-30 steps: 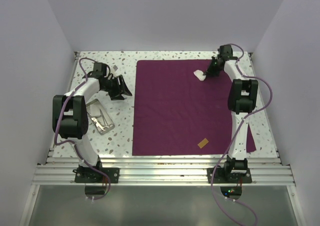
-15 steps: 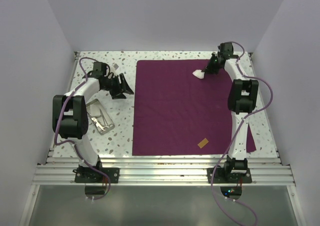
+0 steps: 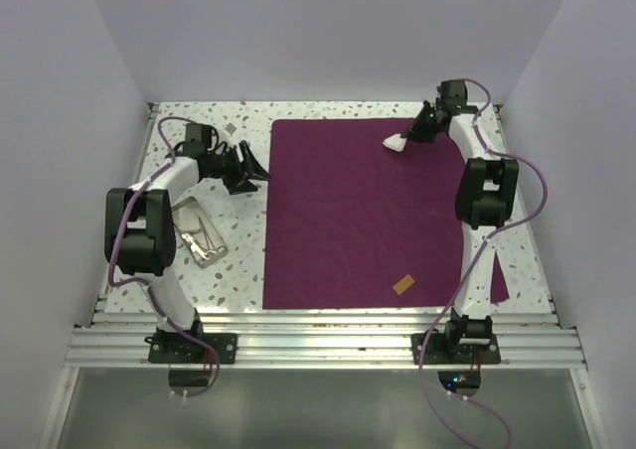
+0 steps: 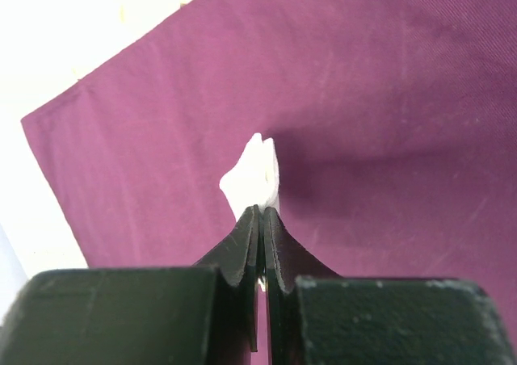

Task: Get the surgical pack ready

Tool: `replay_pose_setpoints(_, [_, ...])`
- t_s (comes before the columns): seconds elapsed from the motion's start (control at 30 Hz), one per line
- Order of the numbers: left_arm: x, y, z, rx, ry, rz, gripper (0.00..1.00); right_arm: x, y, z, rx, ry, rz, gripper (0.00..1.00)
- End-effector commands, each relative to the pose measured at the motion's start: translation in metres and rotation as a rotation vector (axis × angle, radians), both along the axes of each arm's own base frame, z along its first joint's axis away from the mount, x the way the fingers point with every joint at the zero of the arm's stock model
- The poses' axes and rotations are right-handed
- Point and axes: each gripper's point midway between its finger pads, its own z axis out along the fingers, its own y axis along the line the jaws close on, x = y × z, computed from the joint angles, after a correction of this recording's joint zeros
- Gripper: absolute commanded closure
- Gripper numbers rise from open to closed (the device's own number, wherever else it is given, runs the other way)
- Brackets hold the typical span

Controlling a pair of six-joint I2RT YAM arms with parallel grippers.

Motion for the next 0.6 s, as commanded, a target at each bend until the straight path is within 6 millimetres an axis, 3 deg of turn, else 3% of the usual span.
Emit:
replay_pose_setpoints(0.0, [0.004, -0.008, 0.003, -0.047, -0.011, -0.006, 0.33, 0.003, 0.004, 0.061, 0.02, -0.103, 0.001, 1.0])
replay_pose_setpoints(0.3, [0.005, -0.015, 0.009, -0.07, -0.022, -0.016, 0.27, -0.003, 0.007, 0.067, 0.039, -0.097, -0.003, 1.0])
replay_pose_setpoints(0.47, [0.0, -0.041, 0.026, -0.199, -0.024, -0.031, 0.21, -0.019, 0.015, 0.101, 0.086, -0.122, -0.011, 1.0])
replay_pose_setpoints(0.5, [0.003, -0.046, 0.034, -0.222, -0.058, -0.037, 0.19, -0.026, 0.017, 0.1, 0.095, -0.107, -0.012, 1.0])
replay_pose_setpoints(0.53, [0.0, -0.055, 0.043, -0.249, -0.055, -0.037, 0.18, -0.033, 0.021, 0.12, 0.115, -0.131, -0.008, 1.0])
replay_pose_setpoints(0.57, [-0.003, -0.059, 0.044, -0.259, -0.053, -0.036, 0.16, -0.042, 0.026, 0.115, 0.125, -0.117, -0.004, 1.0])
